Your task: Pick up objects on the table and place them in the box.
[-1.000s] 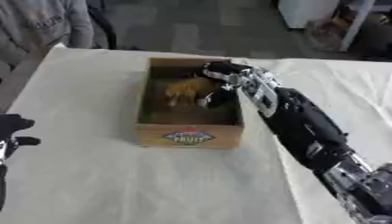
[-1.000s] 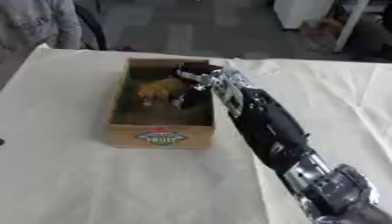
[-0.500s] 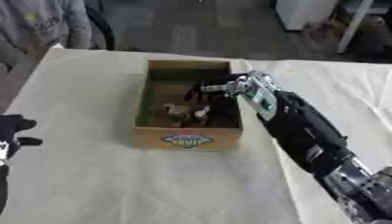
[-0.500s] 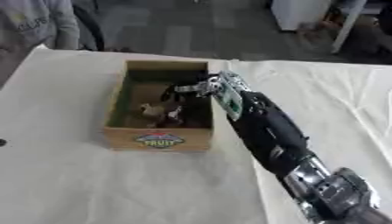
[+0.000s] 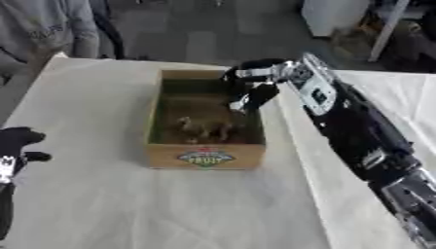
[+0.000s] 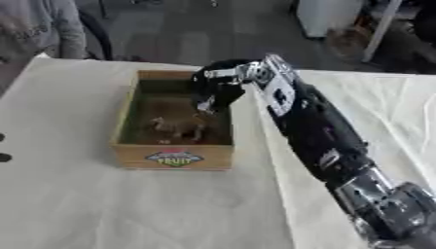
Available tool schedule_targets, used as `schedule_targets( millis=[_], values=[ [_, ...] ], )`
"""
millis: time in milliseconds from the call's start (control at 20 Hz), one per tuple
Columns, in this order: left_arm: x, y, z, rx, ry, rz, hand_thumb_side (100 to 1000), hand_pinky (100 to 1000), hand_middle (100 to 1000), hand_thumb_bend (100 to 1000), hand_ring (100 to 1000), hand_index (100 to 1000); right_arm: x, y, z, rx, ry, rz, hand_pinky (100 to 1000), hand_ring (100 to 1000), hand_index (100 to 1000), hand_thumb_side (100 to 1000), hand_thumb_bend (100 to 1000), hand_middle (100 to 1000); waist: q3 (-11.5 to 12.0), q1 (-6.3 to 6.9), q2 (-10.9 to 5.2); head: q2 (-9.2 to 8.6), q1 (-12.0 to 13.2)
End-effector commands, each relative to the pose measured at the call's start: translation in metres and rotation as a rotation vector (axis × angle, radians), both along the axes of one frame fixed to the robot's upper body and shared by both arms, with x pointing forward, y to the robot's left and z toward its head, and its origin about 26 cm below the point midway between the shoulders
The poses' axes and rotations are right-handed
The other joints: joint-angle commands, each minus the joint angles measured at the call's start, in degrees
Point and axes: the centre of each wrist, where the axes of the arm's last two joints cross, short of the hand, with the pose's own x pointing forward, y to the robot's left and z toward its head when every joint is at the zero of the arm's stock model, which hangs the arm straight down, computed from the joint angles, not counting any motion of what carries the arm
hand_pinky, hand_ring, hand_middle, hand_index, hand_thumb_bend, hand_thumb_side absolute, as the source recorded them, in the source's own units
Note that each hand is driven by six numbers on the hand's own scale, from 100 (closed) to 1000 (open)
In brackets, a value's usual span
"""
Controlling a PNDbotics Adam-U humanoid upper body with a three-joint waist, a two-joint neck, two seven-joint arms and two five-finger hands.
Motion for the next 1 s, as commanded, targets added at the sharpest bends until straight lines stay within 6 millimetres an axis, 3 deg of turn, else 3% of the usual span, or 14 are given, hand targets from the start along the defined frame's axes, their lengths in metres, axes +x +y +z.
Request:
schedule_targets(
  millis=[50,300,450,750,1000],
  values=[
    [0.000,0.008,0.004,0.015,-0.018,0.030,561,556,576,360,711,666,-0.018,-0.026,0.035,0.088,-0.127,-0.011,634,769,883,395,100,810,-1.05,0.19,-1.19,0.16,1.19],
    [-0.001,0.016,0.001,0.014,-0.013,0.072,562,556,576,358,711,666,-0.055,-0.067,0.048,0.332,-0.310,-0.083,575,729,861,199,100,773,-4.65,0.45,-1.17,0.11,3.39],
    [-0.001,0.019,0.001,0.011,-0.012,0.093,562,556,576,359,710,666,-0.077,-0.084,0.042,0.490,-0.405,-0.168,556,718,855,196,100,766,-6.36,0.62,-1.06,0.14,4.33],
    [-0.001,0.022,-0.001,0.001,-0.010,0.115,563,554,575,358,711,665,-0.114,-0.104,0.006,0.833,-0.432,-0.337,486,656,820,475,100,721,-9.01,1.35,-0.50,0.01,5.94],
    [-0.002,0.023,-0.002,-0.005,-0.007,0.129,566,554,574,357,711,665,-0.135,-0.110,-0.021,1.053,-0.406,-0.424,473,640,806,530,100,704,-10.34,1.66,-0.01,-0.12,7.46]
  ],
)
